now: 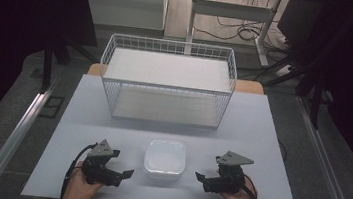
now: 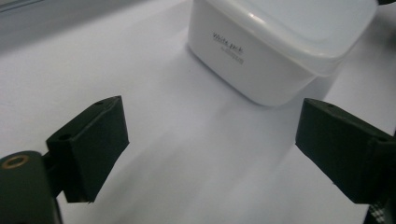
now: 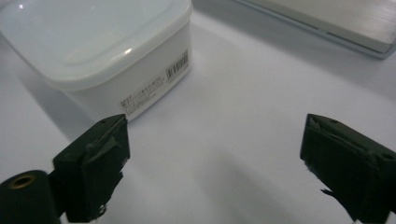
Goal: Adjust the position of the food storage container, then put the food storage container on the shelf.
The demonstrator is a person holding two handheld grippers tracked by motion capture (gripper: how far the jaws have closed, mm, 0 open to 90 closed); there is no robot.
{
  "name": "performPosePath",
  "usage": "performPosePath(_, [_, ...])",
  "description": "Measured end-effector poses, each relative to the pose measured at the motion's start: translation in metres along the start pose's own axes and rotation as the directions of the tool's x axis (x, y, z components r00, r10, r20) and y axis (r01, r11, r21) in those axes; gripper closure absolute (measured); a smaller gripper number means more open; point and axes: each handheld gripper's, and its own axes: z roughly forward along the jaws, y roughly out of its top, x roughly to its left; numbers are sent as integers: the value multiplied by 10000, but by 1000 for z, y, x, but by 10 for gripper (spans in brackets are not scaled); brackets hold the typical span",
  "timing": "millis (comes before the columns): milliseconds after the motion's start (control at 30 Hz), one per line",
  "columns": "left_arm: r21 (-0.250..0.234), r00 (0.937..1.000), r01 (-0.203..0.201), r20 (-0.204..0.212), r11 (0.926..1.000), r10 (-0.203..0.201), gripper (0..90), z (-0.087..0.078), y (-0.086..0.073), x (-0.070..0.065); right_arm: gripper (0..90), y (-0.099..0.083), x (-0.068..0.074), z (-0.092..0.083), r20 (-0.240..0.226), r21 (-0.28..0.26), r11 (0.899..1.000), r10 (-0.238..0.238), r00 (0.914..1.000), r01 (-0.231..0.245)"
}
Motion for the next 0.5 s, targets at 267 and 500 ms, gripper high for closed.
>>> performPosePath(267, [-339, 9983, -547, -217, 9979, 540, 20, 1, 1, -1, 44, 1, 0, 2, -23, -142, 9999, -48, 10000, 48])
performPosePath(500, [-283, 9991, -333, 246, 9990, 340, 36, 4, 10, -2, 43, 7, 1, 3, -173, -283, 9996, -2, 9999, -3])
